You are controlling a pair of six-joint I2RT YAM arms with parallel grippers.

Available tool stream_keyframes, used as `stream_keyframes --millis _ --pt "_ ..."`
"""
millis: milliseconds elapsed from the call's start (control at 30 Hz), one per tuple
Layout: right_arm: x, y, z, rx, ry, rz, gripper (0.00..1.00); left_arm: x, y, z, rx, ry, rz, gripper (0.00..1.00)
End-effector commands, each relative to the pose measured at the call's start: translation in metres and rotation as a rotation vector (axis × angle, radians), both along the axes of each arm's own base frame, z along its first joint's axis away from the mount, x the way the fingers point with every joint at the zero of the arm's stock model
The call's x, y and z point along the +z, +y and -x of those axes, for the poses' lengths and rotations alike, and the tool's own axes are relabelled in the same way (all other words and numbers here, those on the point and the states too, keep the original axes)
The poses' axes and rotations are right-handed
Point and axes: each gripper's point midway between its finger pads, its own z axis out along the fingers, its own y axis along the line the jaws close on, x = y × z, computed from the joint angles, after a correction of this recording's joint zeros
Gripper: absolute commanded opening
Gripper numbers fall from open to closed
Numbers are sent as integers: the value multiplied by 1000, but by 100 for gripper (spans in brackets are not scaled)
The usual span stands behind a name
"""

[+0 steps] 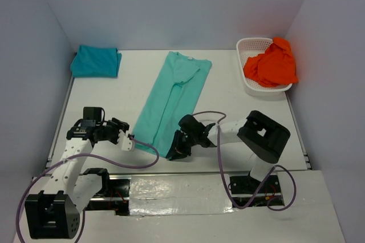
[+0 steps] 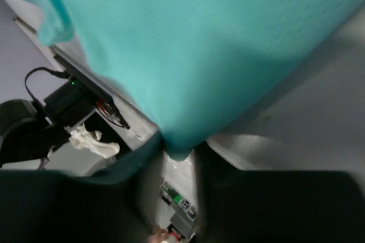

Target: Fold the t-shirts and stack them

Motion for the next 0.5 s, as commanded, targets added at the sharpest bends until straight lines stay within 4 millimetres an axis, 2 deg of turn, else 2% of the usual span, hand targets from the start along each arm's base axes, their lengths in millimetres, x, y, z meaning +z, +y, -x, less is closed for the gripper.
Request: stream_keyframes --millis 0,33,67,200,267,300,333,400,467 --pt "-14 7 -5 -86 50 -41 26 15 -17 -2 -36 -16 84 55" --pt "-20 2 -3 -97 67 -35 17 15 -17 -2 -37 -11 87 55" --pt "-18 1 -8 -119 68 -57 1 17 -18 -4 -38 -15 90 55" --pt "-24 -22 -7 -142 66 -30 0 30 -21 -15 22 2 153 53" --pt "-27 -41 -3 -135 51 -4 0 36 -24 -21 37 18 190 52" --pt "-28 -51 -6 -150 44 4 0 34 -26 -23 42 42 200 51" --pt "-29 -64 2 -146 52 23 0 40 -34 -24 11 45 211 51" --pt "-32 -84 0 -141 28 43 0 34 -43 -17 -49 93 201 50" --pt "-36 -107 13 -128 42 74 0 37 -54 -17 -110 88 187 51"
